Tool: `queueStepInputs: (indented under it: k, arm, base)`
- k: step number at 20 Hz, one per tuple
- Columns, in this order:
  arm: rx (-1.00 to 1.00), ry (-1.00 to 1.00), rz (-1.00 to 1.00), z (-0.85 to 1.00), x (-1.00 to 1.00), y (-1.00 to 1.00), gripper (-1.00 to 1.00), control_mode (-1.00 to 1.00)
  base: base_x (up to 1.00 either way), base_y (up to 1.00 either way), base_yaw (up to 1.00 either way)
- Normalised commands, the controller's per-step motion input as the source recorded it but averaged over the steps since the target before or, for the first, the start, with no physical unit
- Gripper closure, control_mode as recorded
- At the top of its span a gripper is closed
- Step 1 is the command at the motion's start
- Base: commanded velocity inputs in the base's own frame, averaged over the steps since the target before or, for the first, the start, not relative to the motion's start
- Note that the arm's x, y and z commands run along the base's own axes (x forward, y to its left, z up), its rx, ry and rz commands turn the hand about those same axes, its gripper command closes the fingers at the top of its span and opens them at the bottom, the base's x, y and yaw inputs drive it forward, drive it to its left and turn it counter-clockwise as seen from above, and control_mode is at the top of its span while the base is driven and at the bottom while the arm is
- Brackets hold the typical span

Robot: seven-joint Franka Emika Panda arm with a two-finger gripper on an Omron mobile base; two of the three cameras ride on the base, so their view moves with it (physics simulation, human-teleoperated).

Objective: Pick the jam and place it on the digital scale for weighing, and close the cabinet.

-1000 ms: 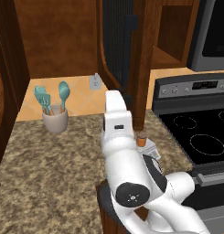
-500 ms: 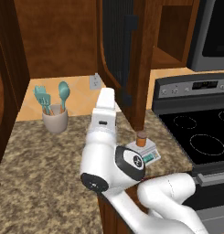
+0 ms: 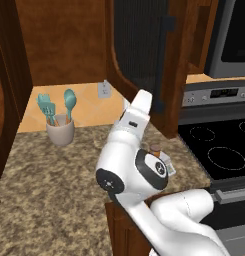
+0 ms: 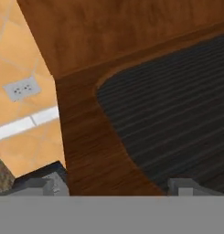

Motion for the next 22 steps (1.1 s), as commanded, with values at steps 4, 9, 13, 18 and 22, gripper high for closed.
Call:
queueStepInputs:
  k: [4, 9, 13, 18, 22]
  arm:
    - [0.31, -0.09, 0.0, 0.18, -0.17, -0.76, -1.0, -1.0]
    - [0.28, -0.03, 0.0, 0.08, -0.01, -0.67, -1.0, -1.0]
    - [0.26, 0.0, 0.0, 0.0, 0.36, -0.64, -1.0, -1.0]
    - [0.24, 0.0, 0.0, 0.01, 0.47, -0.55, -1.0, -1.0]
    - [0.24, 0.0, 0.0, 0.03, 0.47, -0.55, -1.0, -1.0]
  base:
    - [0.0, 0.0, 0.0]
    - [0.0, 0.0, 0.0]
    - [0.0, 0.0, 0.0]
    - [0.0, 0.0, 0.0]
    - [0.0, 0.0, 0.0]
